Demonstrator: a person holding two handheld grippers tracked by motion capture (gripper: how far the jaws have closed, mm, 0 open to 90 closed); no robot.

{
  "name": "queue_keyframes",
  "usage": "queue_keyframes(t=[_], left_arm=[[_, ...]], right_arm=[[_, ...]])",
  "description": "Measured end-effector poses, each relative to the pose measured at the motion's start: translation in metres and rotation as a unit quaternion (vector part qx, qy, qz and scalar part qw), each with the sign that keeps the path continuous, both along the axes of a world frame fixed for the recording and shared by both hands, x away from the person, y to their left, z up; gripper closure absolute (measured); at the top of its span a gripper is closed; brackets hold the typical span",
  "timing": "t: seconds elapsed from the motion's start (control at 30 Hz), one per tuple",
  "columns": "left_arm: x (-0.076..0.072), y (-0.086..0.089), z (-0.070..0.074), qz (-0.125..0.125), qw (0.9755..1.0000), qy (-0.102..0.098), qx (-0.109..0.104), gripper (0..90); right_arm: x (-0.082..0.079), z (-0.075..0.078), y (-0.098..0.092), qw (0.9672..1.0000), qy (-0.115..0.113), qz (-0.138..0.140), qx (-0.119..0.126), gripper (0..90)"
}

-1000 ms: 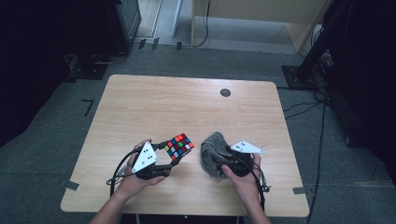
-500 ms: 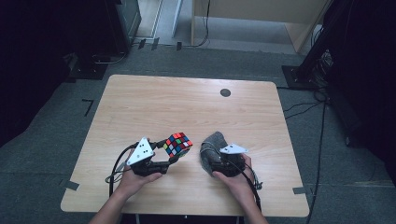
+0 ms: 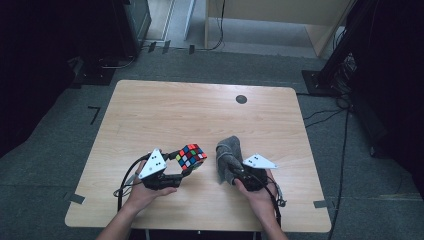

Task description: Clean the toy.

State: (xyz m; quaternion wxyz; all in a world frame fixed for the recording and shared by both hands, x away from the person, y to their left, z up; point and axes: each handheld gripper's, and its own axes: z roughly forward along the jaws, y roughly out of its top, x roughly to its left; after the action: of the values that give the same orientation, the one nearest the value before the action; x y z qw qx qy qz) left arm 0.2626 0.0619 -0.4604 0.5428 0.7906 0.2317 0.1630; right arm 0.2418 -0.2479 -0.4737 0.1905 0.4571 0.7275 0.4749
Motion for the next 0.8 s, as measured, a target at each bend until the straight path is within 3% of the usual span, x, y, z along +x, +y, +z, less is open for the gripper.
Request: queue_keyframes(t=[0.1,0.13,0.2,0.37,0.5,0.57,0.63,0.67,0.8], left_arm=[[-0.003,-0.005,-0.001,-0.006,0.9998,-0.010,0.017,33.9],[-0.004,-0.006,-0.001,-0.007,0.9997,-0.012,0.022,33.9],[-0.006,-0.010,-0.002,-0.008,0.9990,-0.022,0.038,34.0],[-0.013,-0.023,-0.001,-0.002,0.9958,-0.040,0.082,34.0],[-0.022,-0.036,0.001,-0.007,0.9898,-0.063,0.128,34.1],[-0.030,-0.043,0.003,-0.018,0.9844,-0.086,0.152,34.1],[-0.036,-0.048,0.002,-0.017,0.9765,-0.116,0.181,34.2],[-0.037,-0.048,0.002,-0.019,0.9758,-0.120,0.182,34.3],[-0.034,-0.045,0.003,-0.021,0.9787,-0.112,0.171,34.3]], right_arm=[[-0.014,0.024,0.005,0.9982,-0.047,0.027,0.026,74.1],[-0.021,0.034,0.009,0.9958,-0.072,0.043,0.036,74.0],[-0.028,0.043,0.015,0.9936,-0.088,0.056,0.042,73.7],[-0.046,0.055,0.044,0.9877,-0.122,0.097,0.013,72.2],[-0.053,0.051,0.065,0.9840,-0.129,0.116,-0.039,71.8],[-0.054,0.045,0.076,0.9830,-0.115,0.125,-0.069,71.6],[-0.052,0.040,0.081,0.9828,-0.105,0.126,-0.085,71.6],[-0.051,0.040,0.080,0.9842,-0.097,0.123,-0.082,71.8],[-0.044,0.045,0.065,0.9895,-0.092,0.084,-0.072,72.4]])
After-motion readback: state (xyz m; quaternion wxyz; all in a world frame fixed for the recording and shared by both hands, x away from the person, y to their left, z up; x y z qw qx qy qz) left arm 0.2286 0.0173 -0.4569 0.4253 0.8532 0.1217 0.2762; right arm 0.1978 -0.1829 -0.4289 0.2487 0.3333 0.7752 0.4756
